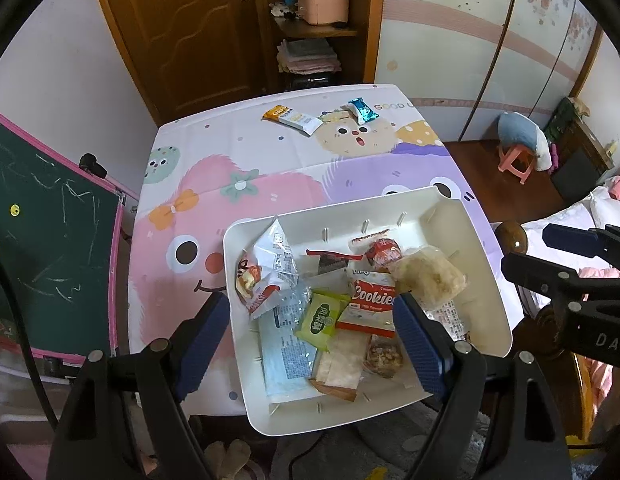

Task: Organize snacks
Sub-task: 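Move both grippers to the orange OATS bar and blue candy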

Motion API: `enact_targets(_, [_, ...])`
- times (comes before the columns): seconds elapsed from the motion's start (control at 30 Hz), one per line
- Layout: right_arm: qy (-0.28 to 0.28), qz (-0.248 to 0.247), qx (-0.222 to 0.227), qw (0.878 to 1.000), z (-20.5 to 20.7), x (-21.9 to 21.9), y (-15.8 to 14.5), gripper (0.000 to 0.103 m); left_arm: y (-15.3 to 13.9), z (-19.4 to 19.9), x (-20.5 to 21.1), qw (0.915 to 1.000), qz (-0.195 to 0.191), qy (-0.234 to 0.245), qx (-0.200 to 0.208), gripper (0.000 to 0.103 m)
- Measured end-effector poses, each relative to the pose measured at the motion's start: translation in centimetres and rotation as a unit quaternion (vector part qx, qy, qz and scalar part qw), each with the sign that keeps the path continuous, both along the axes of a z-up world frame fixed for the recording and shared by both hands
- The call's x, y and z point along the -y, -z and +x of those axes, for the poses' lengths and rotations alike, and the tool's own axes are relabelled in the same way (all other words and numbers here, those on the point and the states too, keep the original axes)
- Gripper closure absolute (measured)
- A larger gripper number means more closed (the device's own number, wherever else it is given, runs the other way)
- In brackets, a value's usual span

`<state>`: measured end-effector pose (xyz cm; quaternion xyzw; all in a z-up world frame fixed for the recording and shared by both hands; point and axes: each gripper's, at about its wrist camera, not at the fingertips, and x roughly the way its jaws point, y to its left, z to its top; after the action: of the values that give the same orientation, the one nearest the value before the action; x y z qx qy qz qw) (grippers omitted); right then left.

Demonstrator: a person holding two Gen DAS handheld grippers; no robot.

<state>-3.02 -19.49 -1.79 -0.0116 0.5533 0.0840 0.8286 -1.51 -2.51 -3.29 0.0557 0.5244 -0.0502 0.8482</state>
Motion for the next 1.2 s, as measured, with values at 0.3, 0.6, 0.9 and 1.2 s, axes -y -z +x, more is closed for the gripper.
enact_targets(0.3, [0.004, 0.003, -0.02, 1.0, 0.5, 0.0, 1.0, 0.036, 0.2, 0.1, 0.1, 1.0, 0.001, 0.0, -0.002, 0.02])
enact_targets(0.6, [0.01, 0.007, -0.023, 1.0, 1.8, -0.4, 1.4, 0.036, 0.4, 1.0, 0.1, 1.0, 0.003, 0.007, -0.003, 0.02])
enact_targets(0.9, [0.02, -0.002, -0.02, 1.0, 4.9, -1.3, 1.5, 0.036, -0.2, 5.4, -1.8, 1.0, 0.001, 0.008, -0.004, 0.02])
enact_targets(1.2, [0.025, -0.034, 0.008, 0.999, 10.2, -2.8, 0.9, 0.036, -1.3, 12.8, -4.4, 0.9999, 0.001, 0.003, 0.015, 0.02])
